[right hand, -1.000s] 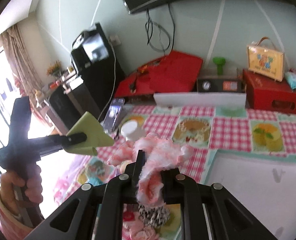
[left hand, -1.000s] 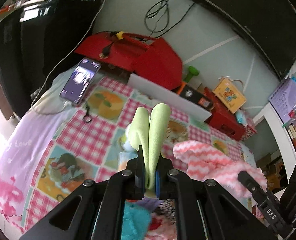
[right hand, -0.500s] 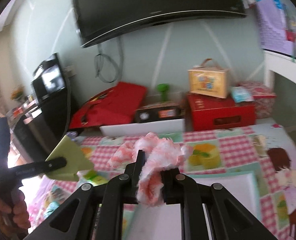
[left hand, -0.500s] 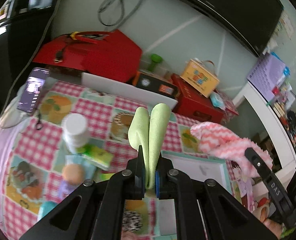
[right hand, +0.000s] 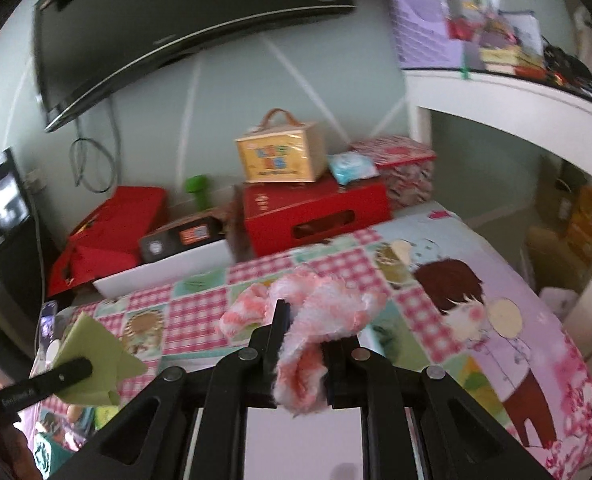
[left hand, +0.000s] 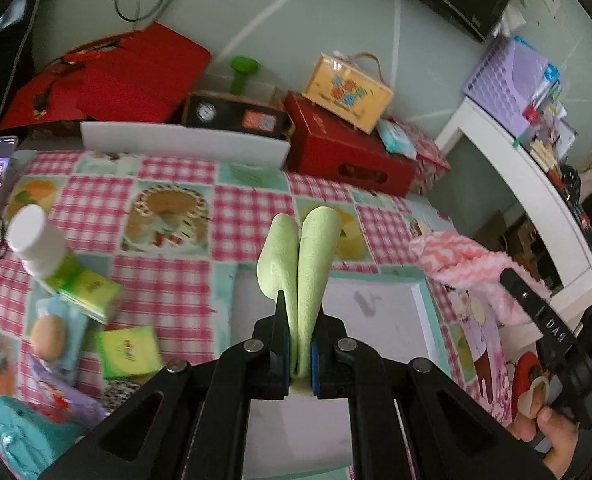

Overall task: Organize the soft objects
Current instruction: 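Carry the green cloth with the left tool while the right tool carries the towel over the white tray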

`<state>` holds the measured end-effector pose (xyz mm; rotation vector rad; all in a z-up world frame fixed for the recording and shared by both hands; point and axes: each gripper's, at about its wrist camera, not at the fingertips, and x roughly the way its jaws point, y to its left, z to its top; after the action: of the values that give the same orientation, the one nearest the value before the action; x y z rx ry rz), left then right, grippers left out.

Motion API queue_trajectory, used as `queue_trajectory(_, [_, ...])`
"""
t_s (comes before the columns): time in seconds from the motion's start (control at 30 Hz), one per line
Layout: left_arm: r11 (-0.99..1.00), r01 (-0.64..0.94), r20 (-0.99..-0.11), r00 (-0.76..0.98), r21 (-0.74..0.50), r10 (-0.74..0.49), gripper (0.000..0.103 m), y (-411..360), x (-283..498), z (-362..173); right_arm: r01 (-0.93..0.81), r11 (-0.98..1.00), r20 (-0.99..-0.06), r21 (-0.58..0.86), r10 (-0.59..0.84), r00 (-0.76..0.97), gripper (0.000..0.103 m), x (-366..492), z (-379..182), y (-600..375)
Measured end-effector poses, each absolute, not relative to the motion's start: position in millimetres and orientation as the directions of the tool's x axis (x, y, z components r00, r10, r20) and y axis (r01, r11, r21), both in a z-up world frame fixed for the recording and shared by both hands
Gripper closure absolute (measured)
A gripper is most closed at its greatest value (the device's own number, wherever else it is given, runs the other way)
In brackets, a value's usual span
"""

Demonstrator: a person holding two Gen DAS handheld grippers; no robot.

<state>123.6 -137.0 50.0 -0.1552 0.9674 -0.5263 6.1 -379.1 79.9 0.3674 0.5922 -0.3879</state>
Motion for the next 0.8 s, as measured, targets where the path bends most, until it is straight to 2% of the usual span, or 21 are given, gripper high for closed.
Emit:
queue_trajectory(0.23, [0.857,0.386,-0.781,0.391,-0.341,-0.487,0.096,-169.1,125.4,25.2,0.518,0.828,-0.63,0.217,-0.286,0.722,0.088,0.9,66.0,-400.8])
queue_trajectory(0.53, [0.849,0.394,-0.809,0.328,-0.351,-0.487,0.096,-184.7,130.3,-8.8,0.526,0.822,-0.666,0.217,-0.27,0.696,0.088,17.2,34.4,-411.7])
queue_trajectory(0.8, [0.863,0.367,-0.845,0.278,-0.346,-0.457,0.096,-191.0,134.3,-42.6,0.517,0.831,-0.787,0.204,-0.174,0.591,0.088,45.7,-15.9,-408.7])
